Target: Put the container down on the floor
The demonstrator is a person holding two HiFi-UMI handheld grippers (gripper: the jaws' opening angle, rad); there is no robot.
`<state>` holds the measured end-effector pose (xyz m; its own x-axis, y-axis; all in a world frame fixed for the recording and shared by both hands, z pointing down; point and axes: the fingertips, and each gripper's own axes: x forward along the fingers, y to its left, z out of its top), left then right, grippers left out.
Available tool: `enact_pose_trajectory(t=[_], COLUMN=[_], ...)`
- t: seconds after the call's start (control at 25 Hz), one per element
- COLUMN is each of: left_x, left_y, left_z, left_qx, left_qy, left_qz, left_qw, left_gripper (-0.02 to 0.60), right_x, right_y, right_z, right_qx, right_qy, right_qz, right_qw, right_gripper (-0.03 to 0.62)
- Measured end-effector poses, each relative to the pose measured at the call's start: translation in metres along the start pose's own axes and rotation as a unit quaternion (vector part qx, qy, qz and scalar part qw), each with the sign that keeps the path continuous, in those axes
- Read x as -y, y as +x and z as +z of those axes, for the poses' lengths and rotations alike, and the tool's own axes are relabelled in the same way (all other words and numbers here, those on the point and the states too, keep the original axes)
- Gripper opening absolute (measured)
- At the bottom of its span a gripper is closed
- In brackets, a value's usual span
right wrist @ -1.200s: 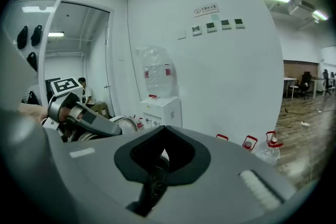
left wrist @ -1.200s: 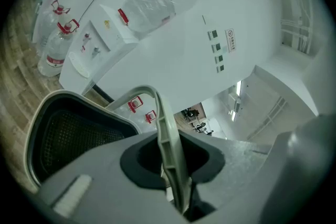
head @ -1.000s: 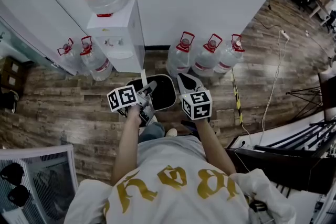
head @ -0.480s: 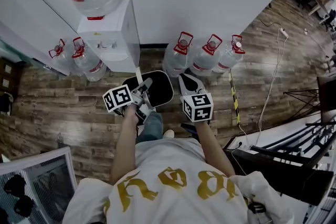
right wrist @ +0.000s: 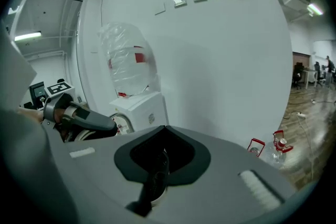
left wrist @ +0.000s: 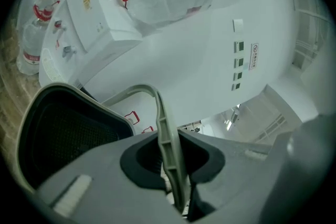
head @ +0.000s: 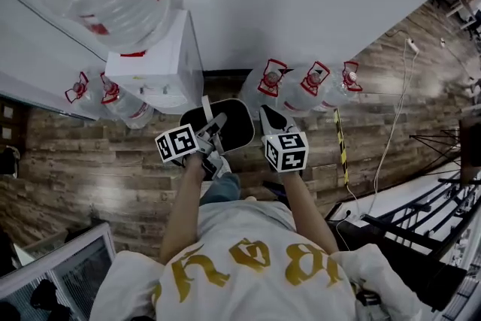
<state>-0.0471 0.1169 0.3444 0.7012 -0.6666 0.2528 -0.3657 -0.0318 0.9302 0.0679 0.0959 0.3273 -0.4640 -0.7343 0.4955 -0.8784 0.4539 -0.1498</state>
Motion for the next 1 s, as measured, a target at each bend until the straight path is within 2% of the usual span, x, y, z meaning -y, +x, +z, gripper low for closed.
enact_pose_trajectory(t=[0.4, 0.76, 1.0], left_x=[-0.017, -0.021, -0.021], left_y=[0.044, 0.069, 0.084], left_z=[0.064, 0.082, 0.089], left_qx=[-0.018, -0.04, -0.046], left_qy=[-0.002, -0.003, -0.005], left_qz=[-0.002, -0.003, -0.004], left_qw=[0.9998, 0.9992, 0.9989], left_gripper=[0.054, 0.052, 0.052], right_x=[0.013, 0.036, 0.043], right_y=[0.066, 0.073, 0.083], right_z=[0.036, 0.052, 0.054], right_qx=[0.004, 0.012, 0.009], right_qy=[0.007, 0.016, 0.021], right_qz=[-0.021, -0.049, -0.049], right_qw=[1.0, 0.999, 0.999], right_gripper=[0.028, 0.028, 0.028])
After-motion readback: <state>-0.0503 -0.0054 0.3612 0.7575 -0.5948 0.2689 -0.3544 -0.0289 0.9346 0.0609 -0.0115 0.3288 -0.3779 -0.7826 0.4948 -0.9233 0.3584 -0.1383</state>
